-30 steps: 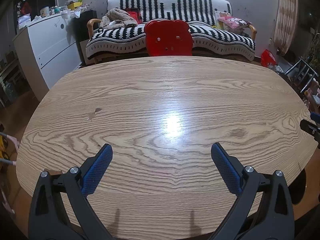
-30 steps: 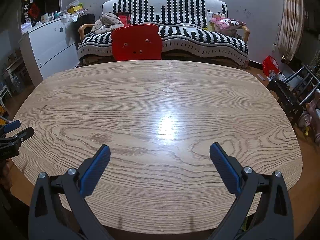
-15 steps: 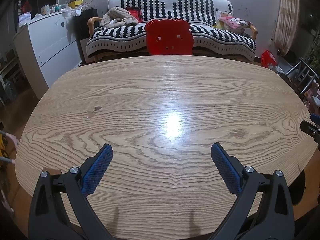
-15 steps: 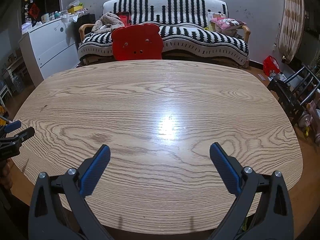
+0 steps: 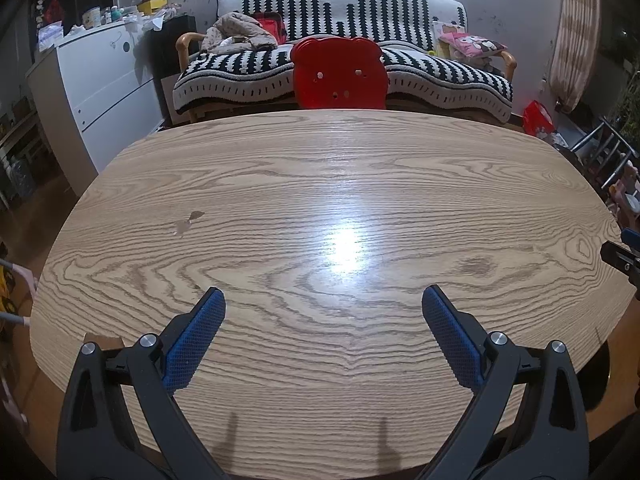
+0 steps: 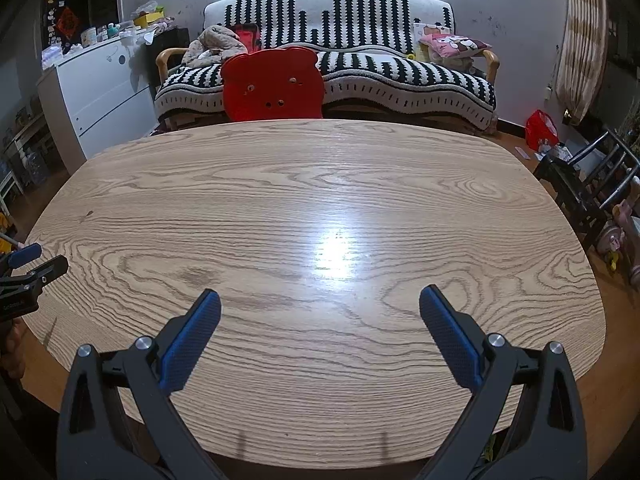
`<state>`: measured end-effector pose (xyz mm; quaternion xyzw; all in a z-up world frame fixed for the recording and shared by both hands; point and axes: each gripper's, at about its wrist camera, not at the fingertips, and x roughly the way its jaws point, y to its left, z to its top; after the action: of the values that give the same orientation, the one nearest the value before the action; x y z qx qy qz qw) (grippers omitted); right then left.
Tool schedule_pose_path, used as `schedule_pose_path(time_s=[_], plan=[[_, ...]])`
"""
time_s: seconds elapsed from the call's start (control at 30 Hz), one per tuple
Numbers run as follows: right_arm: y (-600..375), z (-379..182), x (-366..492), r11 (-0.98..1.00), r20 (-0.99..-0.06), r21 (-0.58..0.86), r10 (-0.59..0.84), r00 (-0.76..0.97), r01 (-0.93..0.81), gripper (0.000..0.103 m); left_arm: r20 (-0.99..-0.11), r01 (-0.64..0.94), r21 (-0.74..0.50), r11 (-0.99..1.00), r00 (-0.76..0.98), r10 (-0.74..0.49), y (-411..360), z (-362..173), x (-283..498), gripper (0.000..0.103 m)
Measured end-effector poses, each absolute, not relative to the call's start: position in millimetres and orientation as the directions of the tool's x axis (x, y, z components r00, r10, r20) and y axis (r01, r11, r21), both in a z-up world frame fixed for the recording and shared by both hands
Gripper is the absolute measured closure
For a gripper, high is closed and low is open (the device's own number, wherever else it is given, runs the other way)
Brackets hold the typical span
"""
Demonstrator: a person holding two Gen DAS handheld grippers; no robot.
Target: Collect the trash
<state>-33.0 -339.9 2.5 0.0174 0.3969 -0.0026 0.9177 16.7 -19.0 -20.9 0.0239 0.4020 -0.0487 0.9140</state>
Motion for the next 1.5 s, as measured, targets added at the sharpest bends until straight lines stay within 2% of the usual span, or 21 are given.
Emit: schedule_pose_path(time_s=[1.5], plan=[[-335.8, 1.4, -29.9, 0.999, -0.728, 0.027, 0.001, 0.686, 0.028, 0.007, -0.756, 0.083, -0.005, 0.997, 0.652, -0.058, -15.6, -21.6, 22.7, 0.007]])
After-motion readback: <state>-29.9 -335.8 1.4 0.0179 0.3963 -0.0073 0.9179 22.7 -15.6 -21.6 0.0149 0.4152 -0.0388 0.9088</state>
